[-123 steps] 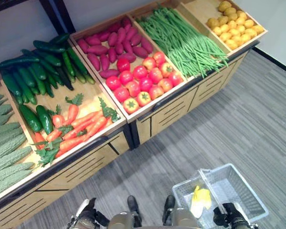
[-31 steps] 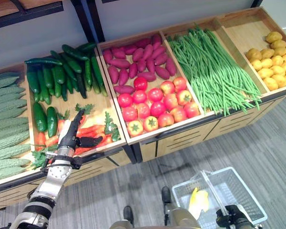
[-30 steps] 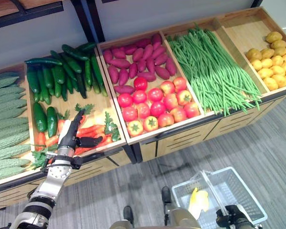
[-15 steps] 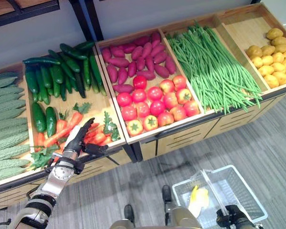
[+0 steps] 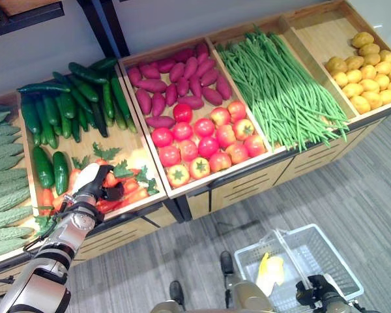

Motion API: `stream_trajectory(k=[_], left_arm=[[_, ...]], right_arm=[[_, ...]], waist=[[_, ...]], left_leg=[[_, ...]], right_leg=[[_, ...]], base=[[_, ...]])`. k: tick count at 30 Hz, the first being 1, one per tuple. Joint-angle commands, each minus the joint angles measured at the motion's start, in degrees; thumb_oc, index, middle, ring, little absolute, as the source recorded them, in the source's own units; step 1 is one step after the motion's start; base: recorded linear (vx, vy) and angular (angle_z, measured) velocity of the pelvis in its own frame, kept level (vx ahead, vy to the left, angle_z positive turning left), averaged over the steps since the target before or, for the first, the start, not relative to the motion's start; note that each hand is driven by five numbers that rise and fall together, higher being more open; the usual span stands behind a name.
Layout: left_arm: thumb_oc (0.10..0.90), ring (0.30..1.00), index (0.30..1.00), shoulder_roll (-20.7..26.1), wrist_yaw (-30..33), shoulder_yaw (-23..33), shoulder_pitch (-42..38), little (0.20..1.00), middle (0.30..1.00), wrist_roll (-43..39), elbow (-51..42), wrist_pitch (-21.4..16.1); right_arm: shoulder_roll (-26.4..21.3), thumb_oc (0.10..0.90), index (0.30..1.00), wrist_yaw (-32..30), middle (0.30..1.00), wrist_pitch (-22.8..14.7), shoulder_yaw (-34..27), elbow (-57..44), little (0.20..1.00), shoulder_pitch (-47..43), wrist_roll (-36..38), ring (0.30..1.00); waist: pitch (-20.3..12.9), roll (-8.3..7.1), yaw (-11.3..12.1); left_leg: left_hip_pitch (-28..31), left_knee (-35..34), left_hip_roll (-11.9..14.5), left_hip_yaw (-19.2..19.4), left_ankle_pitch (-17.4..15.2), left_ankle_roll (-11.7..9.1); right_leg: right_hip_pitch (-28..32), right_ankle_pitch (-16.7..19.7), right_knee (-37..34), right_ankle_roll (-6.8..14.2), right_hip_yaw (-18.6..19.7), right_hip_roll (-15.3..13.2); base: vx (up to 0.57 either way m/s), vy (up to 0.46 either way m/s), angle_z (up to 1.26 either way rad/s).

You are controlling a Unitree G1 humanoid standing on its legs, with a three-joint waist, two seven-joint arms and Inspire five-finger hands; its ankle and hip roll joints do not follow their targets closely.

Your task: Get the vegetables into the basket

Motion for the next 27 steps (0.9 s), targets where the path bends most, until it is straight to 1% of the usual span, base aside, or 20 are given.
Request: stream_trajectory(k=[1, 4, 5, 7, 8, 9, 10, 12, 15, 17, 18, 21, 27], left_arm=[[0.4, 0.3, 0.3, 6.3, 5.9, 2.2, -5.6, 0.3, 0.3, 2.3, -1.2, -0.6], [0.4, 0.3, 0.3, 8.4, 6.7, 3.2, -6.6, 0.3, 0.3, 1.9, -4.4, -0.9], [0.4, 0.3, 0.3, 8.4, 6.7, 3.2, -6.6, 0.3, 0.3, 1.9, -4.4, -0.8], [0.4, 0.3, 0.3, 9.8, 6.7, 3.6, -6.9, 0.3, 0.3, 1.6, -7.6, -1.4], [0.4, 0.3, 0.3, 11.3, 6.8, 4.2, -6.7, 0.3, 0.3, 1.7, -11.3, -2.0], [0.4, 0.3, 0.3, 11.6, 6.8, 4.4, -6.5, 0.3, 0.3, 1.7, -12.3, -2.2], [0.4, 0.3, 0.3, 12.0, 6.5, 5.2, -5.6, 0.3, 0.3, 1.1, -16.3, -3.4], [0.4, 0.3, 0.3, 12.0, 5.6, 6.1, -4.2, 0.3, 0.3, -0.3, -19.8, -4.3], [0.4, 0.3, 0.3, 10.8, 3.5, 8.3, -0.3, 0.3, 0.3, -7.1, -28.1, -7.0], [0.4, 0.3, 0.3, 10.7, 1.2, 9.1, 3.1, 0.3, 0.3, -10.6, -33.2, -8.8], [0.4, 0.3, 0.3, 10.4, -0.7, 9.8, 5.6, 0.3, 0.3, -12.7, -37.3, -9.6], [0.4, 0.3, 0.3, 10.3, -3.5, 10.0, 8.0, 0.3, 0.3, -15.4, -42.2, -10.2], [0.4, 0.3, 0.3, 10.8, -6.2, 10.0, 10.1, 0.3, 0.3, -17.2, -46.6, -10.5]], right_arm=[[-3.2, 0.4, 0.3, -2.8, 0.3, -0.8, 3.0, 1.2, 0.3, -0.3, 0.1, 0.3], [-3.3, 0.4, 0.3, -2.8, 0.3, -0.7, 2.8, 0.9, 0.3, -0.1, 0.3, 0.3], [-3.3, 0.4, 0.3, -2.8, 0.3, -0.7, 2.8, 0.9, 0.3, -0.1, 0.3, 0.3], [-3.4, 0.4, 0.3, -2.6, 0.3, -0.6, 2.6, 1.0, 0.3, 0.2, 0.5, 0.3], [-3.4, 0.4, 0.3, -2.3, 0.3, -0.5, 2.3, 0.9, 0.3, 0.6, 0.4, 0.3], [-3.4, 0.4, 0.3, -2.2, 0.3, -0.4, 2.3, 0.9, 0.3, 0.7, 0.4, 0.3], [-3.3, 0.4, 0.3, -2.1, 0.3, -0.4, 1.9, 1.1, 0.3, 1.0, 0.3, 0.3], [-3.1, 0.4, 0.3, -1.8, 0.3, -0.3, 1.8, 1.1, 0.3, 1.1, 0.4, 0.3], [-2.8, 0.4, 0.3, -1.4, 0.3, -0.1, 1.3, 1.0, 0.3, 1.8, 0.8, 0.3], [-2.6, 0.4, 0.3, -0.7, 0.3, -0.1, 1.0, 0.6, 0.3, 2.3, 0.8, 0.3], [-2.4, 0.4, 0.3, -0.3, 0.3, -0.3, 0.9, 0.2, 0.3, 2.6, 0.7, 0.3], [-2.0, 0.4, 0.3, 0.0, 0.3, -0.3, 0.6, 0.2, 0.3, 2.8, 0.7, 0.3], [-1.8, 0.4, 0.3, 0.6, 0.3, -0.3, 0.2, 0.7, 0.3, 3.1, 0.9, 0.3]], waist=[[-3.1, -3.4, -0.8], [-3.2, -3.32, -0.6], [-3.2, -3.34, -0.6], [-3.4, -3.28, -0.4], [-3.6, -3.28, -0.3], [-3.7, -3.29, -0.3], [-3.9, -3.28, 0.0], [-4.0, -3.28, 0.2], [-4.3, -3.25, 0.3], [-4.5, -3.28, 0.4], [-4.6, -3.37, 0.4], [-4.7, -3.41, 0.5], [-4.6, -3.56, 0.7]], left_leg=[[-2.0, 0.0, 2.6, -3.4, 1.3, -2.3], [-1.7, 0.0, 2.5, -3.6, 1.2, -2.3], [-1.7, 0.0, 2.5, -3.6, 1.2, -2.3], [-1.5, 0.0, 2.5, -3.7, 1.2, -2.3], [-1.4, 0.0, 2.4, -3.9, 1.1, -2.2], [-1.3, 0.0, 2.4, -3.9, 1.1, -2.2], [-1.2, 0.0, 2.3, -4.1, 1.0, -2.1], [-1.1, 0.0, 2.2, -4.2, 0.9, -2.1], [-0.9, 0.0, 2.0, -4.4, 0.8, -2.0], [-0.7, 0.0, 2.0, -4.4, 0.7, -2.0], [-0.7, 0.0, 1.9, -4.3, 0.6, -1.9], [-0.6, 0.0, 1.8, -4.4, 0.5, -1.9], [-0.5, 0.0, 1.5, -4.4, 0.4, -1.6]], right_leg=[[3.9, -3.9, 0.0, 6.3, 2.6, -5.6], [4.3, -4.0, 0.0, 6.3, 2.4, -5.7], [4.3, -4.0, 0.0, 6.3, 2.4, -5.7], [4.6, -4.1, 0.0, 6.3, 2.2, -5.8], [4.8, -4.1, 0.0, 6.4, 2.0, -5.9], [4.9, -4.2, 0.0, 6.4, 2.0, -5.9], [5.1, -4.3, 0.0, 6.4, 1.9, -6.1], [5.3, -4.3, 0.0, 6.4, 1.8, -6.2], [5.5, -4.4, 0.0, 6.3, 1.7, -6.3], [5.7, -4.3, 0.0, 6.4, 1.7, -6.5], [5.7, -4.4, 0.0, 6.4, 1.9, -6.5], [5.8, -4.4, 0.0, 6.4, 1.8, -6.6], [6.0, -4.5, 0.0, 6.4, 1.9, -6.8]], base=[[0.0, 0.0, 0.0], [0.0, 0.0, 0.0], [0.0, 0.0, 0.0], [0.0, 0.0, 0.0], [0.0, 0.0, 0.0], [0.0, 0.009, 0.04], [0.0, 0.013, 0.04], [0.0, 0.012, 0.05], [0.0, 0.003, 0.02], [0.0, 0.0, 0.0], [0.0, 0.0, 0.0], [0.0, 0.0, 0.0], [0.0, 0.0, 0.0]])
